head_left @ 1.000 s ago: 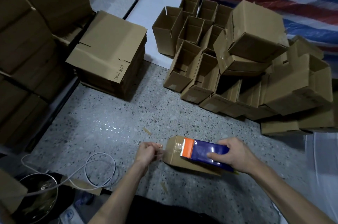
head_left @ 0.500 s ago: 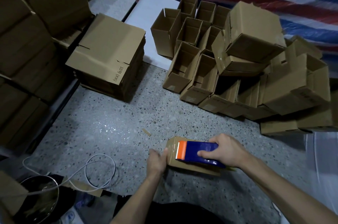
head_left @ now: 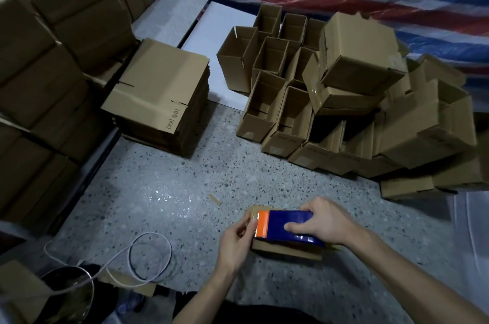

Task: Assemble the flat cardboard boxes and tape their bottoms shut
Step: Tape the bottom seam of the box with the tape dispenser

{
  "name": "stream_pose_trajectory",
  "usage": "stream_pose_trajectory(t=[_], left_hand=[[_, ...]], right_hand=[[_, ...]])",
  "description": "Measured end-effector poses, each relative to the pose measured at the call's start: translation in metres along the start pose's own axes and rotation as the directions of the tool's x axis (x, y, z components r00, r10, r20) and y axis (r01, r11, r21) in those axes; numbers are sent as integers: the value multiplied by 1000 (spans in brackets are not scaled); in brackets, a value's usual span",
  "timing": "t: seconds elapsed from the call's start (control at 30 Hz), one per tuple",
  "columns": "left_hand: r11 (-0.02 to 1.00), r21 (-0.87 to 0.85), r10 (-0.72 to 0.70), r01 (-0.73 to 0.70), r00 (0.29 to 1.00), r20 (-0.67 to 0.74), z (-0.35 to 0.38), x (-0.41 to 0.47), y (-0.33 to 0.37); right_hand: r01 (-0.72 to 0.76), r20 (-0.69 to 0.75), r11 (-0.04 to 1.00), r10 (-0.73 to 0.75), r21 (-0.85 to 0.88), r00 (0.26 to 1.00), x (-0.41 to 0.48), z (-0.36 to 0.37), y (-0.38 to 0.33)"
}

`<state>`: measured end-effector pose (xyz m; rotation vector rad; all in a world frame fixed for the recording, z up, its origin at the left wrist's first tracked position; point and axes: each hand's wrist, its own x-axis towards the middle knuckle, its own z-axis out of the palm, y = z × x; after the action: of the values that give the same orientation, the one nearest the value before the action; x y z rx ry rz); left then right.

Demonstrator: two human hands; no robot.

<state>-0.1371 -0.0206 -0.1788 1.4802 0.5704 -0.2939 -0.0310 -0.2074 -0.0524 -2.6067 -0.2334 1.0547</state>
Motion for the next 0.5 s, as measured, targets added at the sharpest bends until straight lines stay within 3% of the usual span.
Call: stream_pose_trajectory(t=[0.23,0.5], left_hand=[[997,-66,-41,29,984,-174,17,-3,5],[997,68,-24,40,974,-225,24,-2,4]], right_hand=[[-2,7,1000,2,24,1000,-1,-3,8],[-16,34,985,10,169,999,-17,-12,49]])
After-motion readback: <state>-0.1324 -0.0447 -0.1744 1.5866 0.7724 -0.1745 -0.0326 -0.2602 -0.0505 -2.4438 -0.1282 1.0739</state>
